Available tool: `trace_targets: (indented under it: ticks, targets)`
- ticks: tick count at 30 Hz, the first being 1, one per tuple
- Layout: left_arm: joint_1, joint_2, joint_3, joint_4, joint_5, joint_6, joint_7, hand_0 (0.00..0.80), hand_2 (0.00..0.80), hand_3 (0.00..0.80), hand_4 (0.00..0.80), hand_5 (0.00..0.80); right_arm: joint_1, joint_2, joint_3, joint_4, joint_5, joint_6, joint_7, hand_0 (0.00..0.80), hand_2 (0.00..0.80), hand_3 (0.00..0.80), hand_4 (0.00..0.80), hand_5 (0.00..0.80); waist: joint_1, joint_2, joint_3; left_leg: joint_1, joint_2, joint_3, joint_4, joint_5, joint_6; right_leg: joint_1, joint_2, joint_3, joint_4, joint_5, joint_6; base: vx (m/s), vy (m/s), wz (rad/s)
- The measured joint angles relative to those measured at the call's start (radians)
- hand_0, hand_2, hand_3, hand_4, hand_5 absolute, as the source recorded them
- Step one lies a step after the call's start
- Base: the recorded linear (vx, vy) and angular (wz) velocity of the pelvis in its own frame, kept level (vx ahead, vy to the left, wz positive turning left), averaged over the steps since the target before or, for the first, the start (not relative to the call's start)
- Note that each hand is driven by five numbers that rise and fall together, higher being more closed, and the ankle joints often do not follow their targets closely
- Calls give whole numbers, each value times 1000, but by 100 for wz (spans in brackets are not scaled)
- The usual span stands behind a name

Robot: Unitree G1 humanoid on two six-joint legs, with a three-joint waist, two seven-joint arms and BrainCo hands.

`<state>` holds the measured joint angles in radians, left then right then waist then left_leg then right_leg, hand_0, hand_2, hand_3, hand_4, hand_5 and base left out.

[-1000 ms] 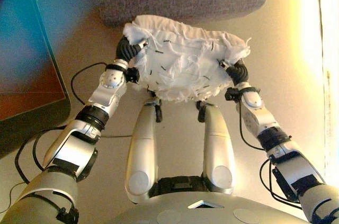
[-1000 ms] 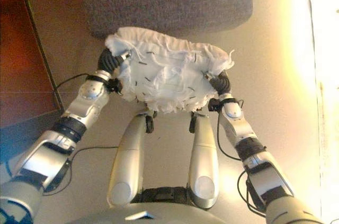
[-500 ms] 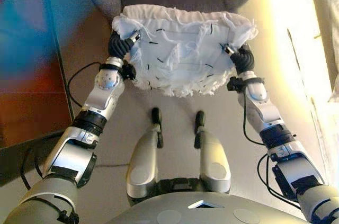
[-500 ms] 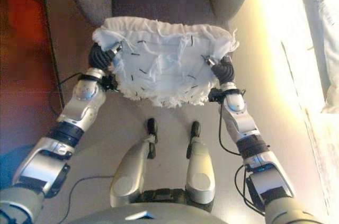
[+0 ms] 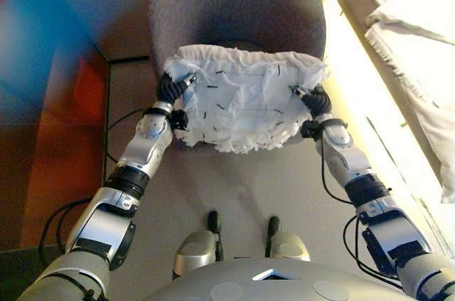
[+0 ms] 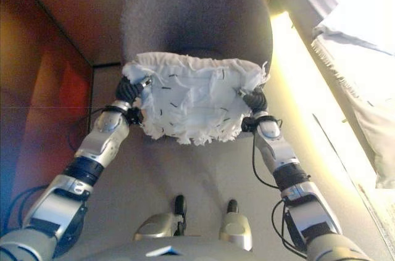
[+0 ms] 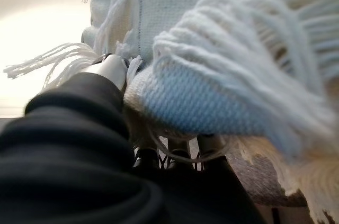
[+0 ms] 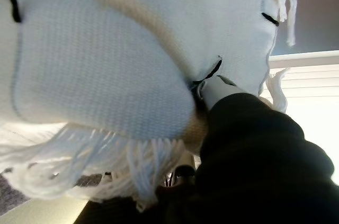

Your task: Pick up the cushion and take it to the sofa

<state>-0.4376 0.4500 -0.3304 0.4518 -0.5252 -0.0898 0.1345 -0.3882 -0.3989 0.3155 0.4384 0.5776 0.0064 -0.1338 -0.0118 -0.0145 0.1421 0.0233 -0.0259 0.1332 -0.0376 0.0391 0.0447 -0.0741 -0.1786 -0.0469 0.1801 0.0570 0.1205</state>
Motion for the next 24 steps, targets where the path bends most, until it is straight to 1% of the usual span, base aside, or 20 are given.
trace_targets:
  ticks: [1, 4, 7, 8, 9, 10, 11, 12, 13, 14, 15, 17, 18, 19, 21, 22, 23, 24]
  targets:
    - [5, 3, 0, 5, 0, 7, -3, 800, 800, 800, 800, 800, 1, -2, 8, 4, 13, 7, 11, 800, 800, 800, 800, 800, -4, 0, -4, 5, 2, 4, 0, -1, 5, -17, 0, 16, 38, 0, -1, 81, 54, -24]
    - [4, 3, -2, 26, -1, 34, -36, 800, 800, 800, 800, 800, 4, -9, 14, 42, 55, 11, 40, 800, 800, 800, 800, 800, -6, -1, -11, 5, 3, -1, 23, -9, 19, -58, 8, 45, 137, 27, -20, 65, 42, 2]
    - [-5, 4, -11, 86, -5, 41, -70, 800, 800, 800, 800, 800, -4, -8, 41, 90, 91, 15, 55, 800, 800, 800, 800, 800, 0, -1, -11, -3, 3, -29, 64, -20, 33, -99, 25, 82, 232, 95, -18, 97, 76, 13]
    - [-8, 5, -13, 106, -9, 43, -77, 800, 800, 800, 800, 800, -6, -7, 51, 105, 101, 16, 63, 800, 800, 800, 800, 800, 7, -1, -11, -3, 8, -35, 78, -26, 40, -127, 32, 93, 279, 127, -13, 153, 64, 1]
    - [-10, 7, -13, 134, -14, 44, -86, 800, 800, 800, 800, 800, -11, -3, 61, 125, 108, 21, 76, 800, 800, 800, 800, 800, 2, 1, -10, -2, 11, -42, 91, -33, 48, -161, 35, 95, 344, 182, -5, 222, 28, 4]
    - [-10, 7, -16, 150, -17, 46, -93, 800, 800, 800, 800, 800, -10, -3, 74, 134, 119, 26, 85, 800, 800, 800, 800, 800, -2, 4, -11, 2, 12, -50, 99, -36, 56, -204, 36, 98, 403, 207, 13, 284, -16, 14]
    - [-10, 6, -18, 157, -18, 46, -95, 800, 800, 800, 800, 800, -10, -3, 79, 141, 124, 29, 91, 800, 800, 800, 800, 800, -2, 2, -12, 2, 11, -52, 106, -39, 63, -227, 41, 104, 413, 178, 41, 334, -40, 18]
    - [-11, 4, -26, 157, -18, 46, -92, 800, 800, 800, 800, 800, -11, -3, 79, 142, 124, 32, 91, 800, 800, 800, 800, 800, -2, -3, -14, 0, -4, -57, 111, -38, 73, -249, 49, 105, 371, 146, 78, 374, -60, 15]
    - [-12, 4, -34, 157, -19, 46, -88, 800, 800, 800, 800, 800, -11, -4, 79, 143, 124, 32, 88, 800, 800, 800, 800, 800, -3, -4, -14, -1, -14, -61, 117, -40, 78, -253, 50, 107, 333, 134, 89, 413, -64, 23]
    - [-12, 0, -46, 157, -19, 46, -80, 800, 800, 800, 800, 800, -11, -5, 79, 148, 124, 34, 81, 800, 800, 800, 800, 800, -10, -7, -14, -3, -33, -73, 125, -45, 86, -253, 53, 108, 259, 121, 100, 442, -54, 36]
    - [-12, 0, -56, 158, -19, 46, -72, 800, 800, 800, 800, 800, -10, -7, 79, 152, 124, 38, 76, 800, 800, 800, 800, 800, -25, -15, -16, -8, -57, -91, 132, -46, 94, -251, 49, 111, 168, 114, 108, 468, -42, 49]
    - [-17, -9, -59, 158, -19, 46, -62, 800, 800, 800, 800, 800, -10, -11, 79, 152, 124, 41, 65, 800, 800, 800, 800, 800, -40, -35, -8, -20, -101, -110, 152, -52, 112, -252, 49, 114, -36, 115, 109, 529, -35, 50]
    - [-15, -11, -59, 158, -19, 46, -61, 800, 800, 800, 800, 800, -10, -11, 79, 152, 124, 49, 61, 800, 800, 800, 800, 800, -47, -48, -1, -19, -119, -118, 167, -62, 119, -252, 51, 112, -113, 117, 107, 499, -39, 43]
    - [-13, -12, -59, 158, -18, 47, -61, 800, 800, 800, 800, 800, -10, -11, 78, 152, 124, 57, 61, 800, 800, 800, 800, 800, -51, -57, 4, -17, -131, -120, 180, -73, 120, -255, 56, 102, -146, 119, 103, 573, -52, 34]
    - [0, -16, -56, 158, -18, 52, -62, 800, 800, 800, 800, 800, -10, -11, 76, 152, 124, 77, 62, 800, 800, 800, 800, 800, -52, -65, 5, -2, -140, -111, 206, -108, 120, -277, 75, 61, -126, 129, 81, 568, -61, 18]
    - [7, -20, -52, 157, -18, 56, -62, 800, 800, 800, 800, 800, -10, -12, 75, 152, 123, 86, 64, 800, 800, 800, 800, 800, -53, -67, 4, 16, -141, -97, 209, -124, 118, -275, 77, 32, -111, 132, 69, 583, -70, 8]
    - [13, -26, -42, 157, -17, 57, -62, 800, 800, 800, 800, 800, -10, -12, 73, 152, 120, 88, 72, 800, 800, 800, 800, 800, -52, -69, 1, 35, -140, -83, 207, -141, 114, -267, 86, 27, -101, 135, 47, 564, -72, 0]
    - [17, -37, -30, 157, -17, 57, -60, 800, 800, 800, 800, 800, -10, -12, 70, 151, 120, 89, 81, 800, 800, 800, 800, 800, -53, -68, -3, 47, -140, -80, 208, -159, 108, -262, 97, 28, -67, 126, 16, 534, -81, -6]
